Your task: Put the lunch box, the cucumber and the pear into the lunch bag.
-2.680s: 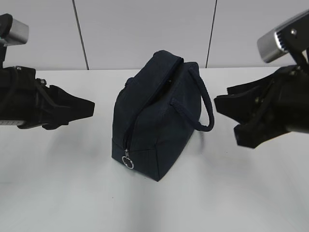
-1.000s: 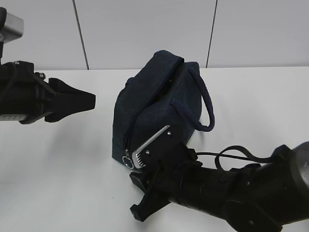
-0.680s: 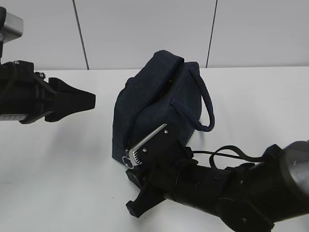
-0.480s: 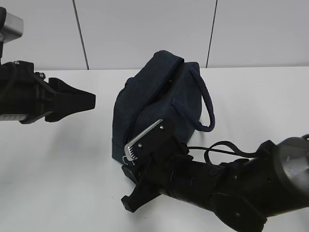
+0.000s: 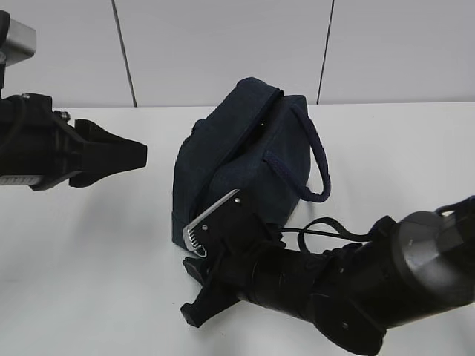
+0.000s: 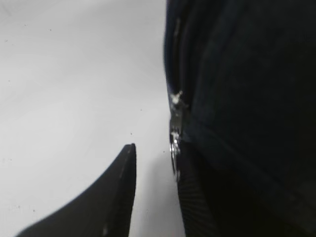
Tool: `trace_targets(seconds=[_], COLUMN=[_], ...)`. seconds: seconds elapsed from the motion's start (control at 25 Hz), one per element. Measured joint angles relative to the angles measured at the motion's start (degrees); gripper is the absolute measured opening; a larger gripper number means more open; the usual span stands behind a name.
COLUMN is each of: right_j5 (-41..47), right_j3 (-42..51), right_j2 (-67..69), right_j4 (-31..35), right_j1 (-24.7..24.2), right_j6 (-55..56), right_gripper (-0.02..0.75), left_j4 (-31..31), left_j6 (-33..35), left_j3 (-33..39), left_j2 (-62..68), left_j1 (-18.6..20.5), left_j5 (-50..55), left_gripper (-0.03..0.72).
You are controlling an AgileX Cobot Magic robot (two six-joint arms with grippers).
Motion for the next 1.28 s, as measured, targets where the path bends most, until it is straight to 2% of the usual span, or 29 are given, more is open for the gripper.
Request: trace_targets(seconds=[0.68, 0.76, 0.88, 0.92, 1.16, 1.28], right_j5=[0.2, 0.2, 0.2, 0.2, 1.1, 5.7], right_j3=[-1.5, -1.5, -1.5, -1.5, -1.6, -1.6], right_j2=[1.0, 1.0, 1.0, 1.0, 1.0, -0.4], right_j4=[0.3, 2.2, 5.6, 6.0, 6.7, 5.9], right_j1=[0.1, 0.1, 0.1, 0.1, 0.1, 0.1], right_j6=[0.0, 0.0, 0.0, 0.0, 0.0, 0.0], right_gripper=[0.239, 0.207, 0.050, 0.020, 0.006, 0.006], left_j4=[0.0, 0.0, 0.0, 0.0, 0.0, 0.0], left_j6=[0.0, 0.0, 0.0, 0.0, 0.0, 0.0], left_j3=[0.0, 0.0, 0.0, 0.0, 0.0, 0.0], left_j2=[0.0, 0.0, 0.0, 0.0, 0.0, 0.0], left_j1=[0.0, 0.0, 0.0, 0.0, 0.0, 0.0], left_j5=[0.1, 0.1, 0.1, 0.1, 0.1, 0.1], left_gripper=[0.229, 0.229, 0.229, 0.229, 0.228, 0.228])
